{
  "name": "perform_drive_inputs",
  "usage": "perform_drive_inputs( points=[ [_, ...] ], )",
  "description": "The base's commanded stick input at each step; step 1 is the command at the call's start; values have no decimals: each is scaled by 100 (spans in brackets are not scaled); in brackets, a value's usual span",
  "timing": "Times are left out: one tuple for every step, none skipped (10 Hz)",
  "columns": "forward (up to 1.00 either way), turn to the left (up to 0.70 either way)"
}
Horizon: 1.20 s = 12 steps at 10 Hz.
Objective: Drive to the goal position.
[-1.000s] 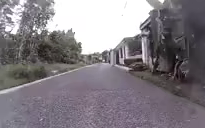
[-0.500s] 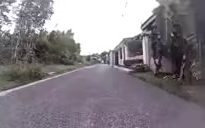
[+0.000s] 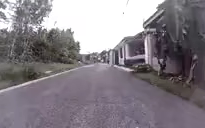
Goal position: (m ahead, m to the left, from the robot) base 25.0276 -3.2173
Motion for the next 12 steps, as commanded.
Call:
perform_drive_inputs(
  points=[
    [70, 0],
    [70, 0],
    [70, 0],
    [70, 0],
    [70, 0],
    [70, 0],
    [70, 0],
    [70, 0],
    [70, 0],
    [70, 0],
    [70, 0],
    [70, 0]
  ],
)
